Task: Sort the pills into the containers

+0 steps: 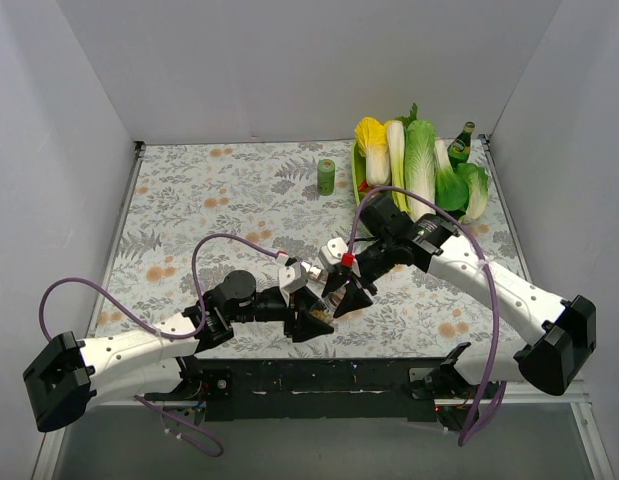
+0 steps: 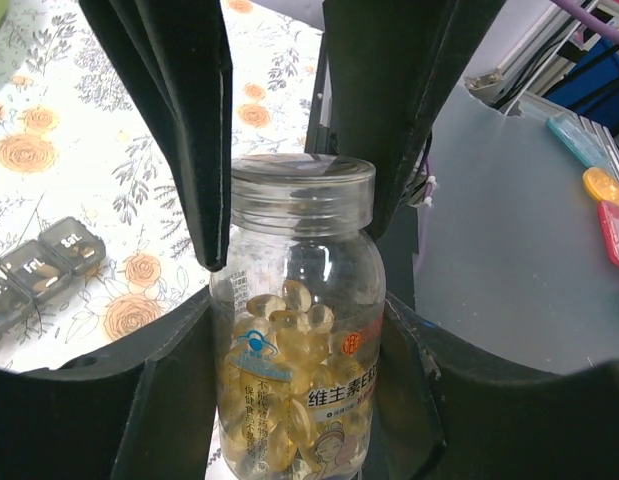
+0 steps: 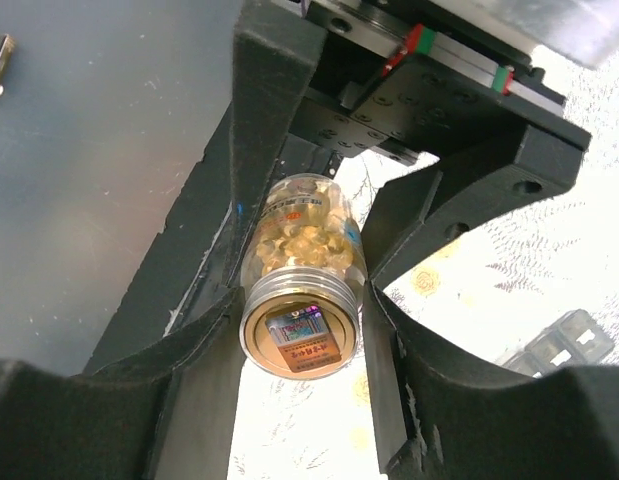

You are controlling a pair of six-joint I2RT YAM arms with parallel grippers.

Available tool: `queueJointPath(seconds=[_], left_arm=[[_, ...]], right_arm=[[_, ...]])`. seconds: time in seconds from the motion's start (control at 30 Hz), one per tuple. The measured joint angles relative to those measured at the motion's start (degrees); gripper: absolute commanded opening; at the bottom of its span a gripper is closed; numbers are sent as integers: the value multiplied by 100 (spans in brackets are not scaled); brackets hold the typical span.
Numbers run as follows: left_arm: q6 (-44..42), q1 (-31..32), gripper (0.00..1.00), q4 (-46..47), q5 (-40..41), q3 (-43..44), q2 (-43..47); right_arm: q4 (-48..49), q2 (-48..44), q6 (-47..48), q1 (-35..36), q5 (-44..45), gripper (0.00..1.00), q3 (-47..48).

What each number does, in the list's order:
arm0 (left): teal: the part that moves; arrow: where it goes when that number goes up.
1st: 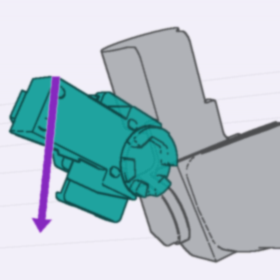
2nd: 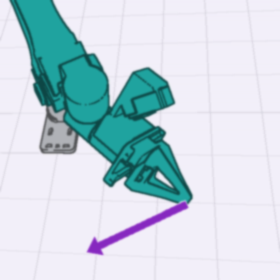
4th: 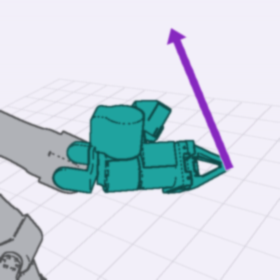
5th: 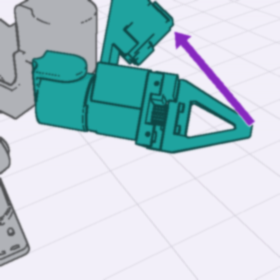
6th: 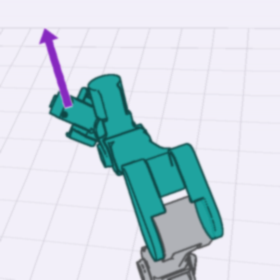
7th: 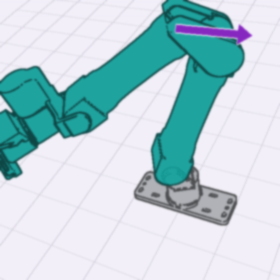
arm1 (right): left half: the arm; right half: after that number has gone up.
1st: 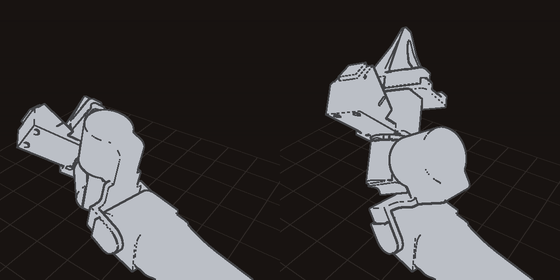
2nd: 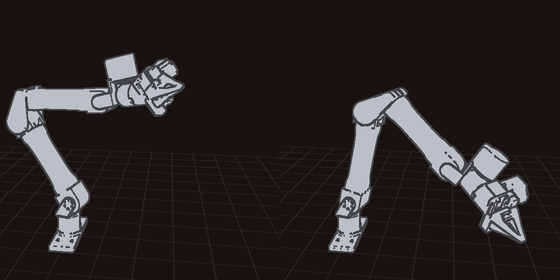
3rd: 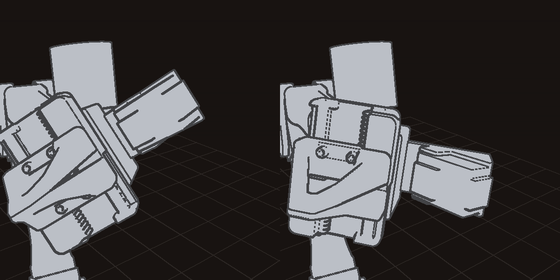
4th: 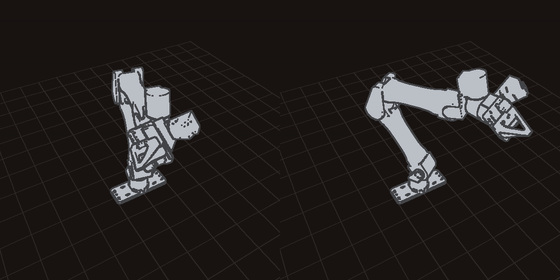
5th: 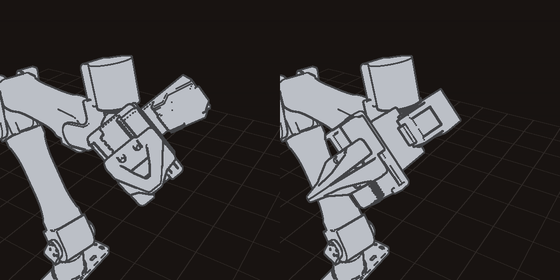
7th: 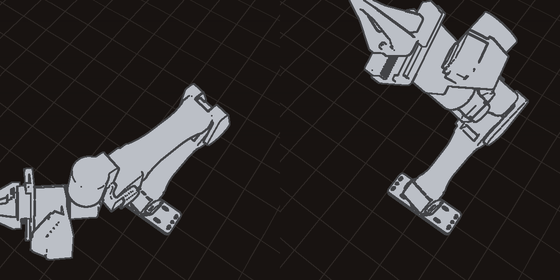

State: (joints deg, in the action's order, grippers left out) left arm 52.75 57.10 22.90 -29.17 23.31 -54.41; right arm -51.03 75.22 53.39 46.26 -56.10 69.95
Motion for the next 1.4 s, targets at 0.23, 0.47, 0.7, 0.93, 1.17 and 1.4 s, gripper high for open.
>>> queueJointPath(seconds=[0.23, 0.47, 0.7, 0.93, 1.17, 1.4], left_arm=[[-181, 7, 0, -514, 761, 0, 63], [-411, 9, 7, -415, 1320, -20, 70], [-372, 13, 66, -249, 1399, -87, 131], [-146, -2, 98, 103, 1670, -131, 479], [-94, -2, 98, -81, 1720, -122, 610], [-48, -2, 98, -1340, 2380, 271, 1200]], right_arm=[[1228, -138, -1569, -111, 323, 3, -658], [2090, -133, -2863, -468, 212, 1, -986], [2376, -208, -3086, -599, 22, 1, -1086], [2441, -254, -3195, -846, 28, 1, -1086], [2398, -295, -3121, -942, 157, 1, -1088], [1432, -557, -2138, -1244, 1419, 1, -1086]])
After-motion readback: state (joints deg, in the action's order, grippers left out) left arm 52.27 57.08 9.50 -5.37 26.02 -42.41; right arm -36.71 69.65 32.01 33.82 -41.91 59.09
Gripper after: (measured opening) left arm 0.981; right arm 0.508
